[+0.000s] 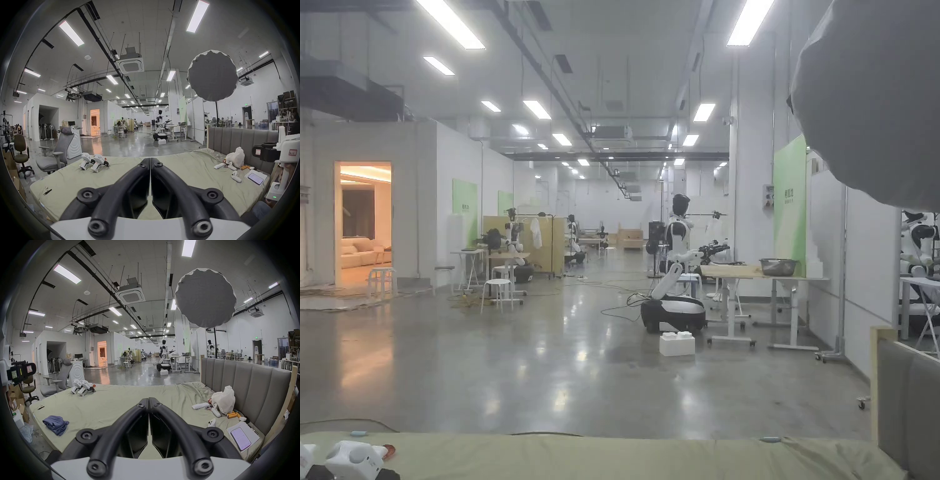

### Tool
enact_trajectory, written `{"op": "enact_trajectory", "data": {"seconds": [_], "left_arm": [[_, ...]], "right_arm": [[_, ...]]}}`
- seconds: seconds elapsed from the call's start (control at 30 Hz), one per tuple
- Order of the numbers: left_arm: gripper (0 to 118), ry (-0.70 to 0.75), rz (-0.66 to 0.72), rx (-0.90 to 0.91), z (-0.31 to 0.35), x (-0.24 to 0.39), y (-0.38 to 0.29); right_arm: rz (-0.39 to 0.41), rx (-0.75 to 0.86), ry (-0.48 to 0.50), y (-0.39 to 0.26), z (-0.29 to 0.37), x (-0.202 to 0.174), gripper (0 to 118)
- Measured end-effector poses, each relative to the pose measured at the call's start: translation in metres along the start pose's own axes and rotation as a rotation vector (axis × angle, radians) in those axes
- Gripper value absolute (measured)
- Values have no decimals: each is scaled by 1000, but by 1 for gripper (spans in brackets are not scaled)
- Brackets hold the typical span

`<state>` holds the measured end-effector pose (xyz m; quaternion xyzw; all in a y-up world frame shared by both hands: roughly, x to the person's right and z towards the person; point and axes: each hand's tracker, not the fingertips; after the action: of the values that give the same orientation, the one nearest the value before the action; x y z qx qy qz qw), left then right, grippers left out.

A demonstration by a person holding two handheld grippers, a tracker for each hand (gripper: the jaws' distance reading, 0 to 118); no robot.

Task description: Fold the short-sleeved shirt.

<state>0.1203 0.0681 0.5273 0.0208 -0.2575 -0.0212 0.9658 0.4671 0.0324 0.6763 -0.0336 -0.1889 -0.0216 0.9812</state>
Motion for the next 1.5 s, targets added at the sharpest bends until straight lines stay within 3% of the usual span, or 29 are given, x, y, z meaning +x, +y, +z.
{"op": "enact_trajectory", "data": {"seconds": [0.07,0.17,0.2,0.27,0.3,0.43,0.57,1.5], "left_arm": [[19,-20,5,-7,-2,-1,0],[59,-31,16,-19,-4,-1,-1],[75,-22,13,-19,-5,0,-1],[95,0,4,-13,-6,2,-1],[103,8,3,-8,-5,2,0],[117,-5,20,10,-4,0,3],[118,-13,6,24,-2,3,4],[118,5,13,-3,-1,3,0]], "right_arm": [[-16,5,4,0,0,1,0],[-56,5,19,3,0,3,8],[-76,9,27,6,1,3,32],[-70,-7,57,11,0,3,85],[-49,-11,76,12,-1,0,100],[-35,33,62,12,3,-7,103],[-59,47,66,10,2,-8,118],[-89,30,46,6,2,-5,118]]}}
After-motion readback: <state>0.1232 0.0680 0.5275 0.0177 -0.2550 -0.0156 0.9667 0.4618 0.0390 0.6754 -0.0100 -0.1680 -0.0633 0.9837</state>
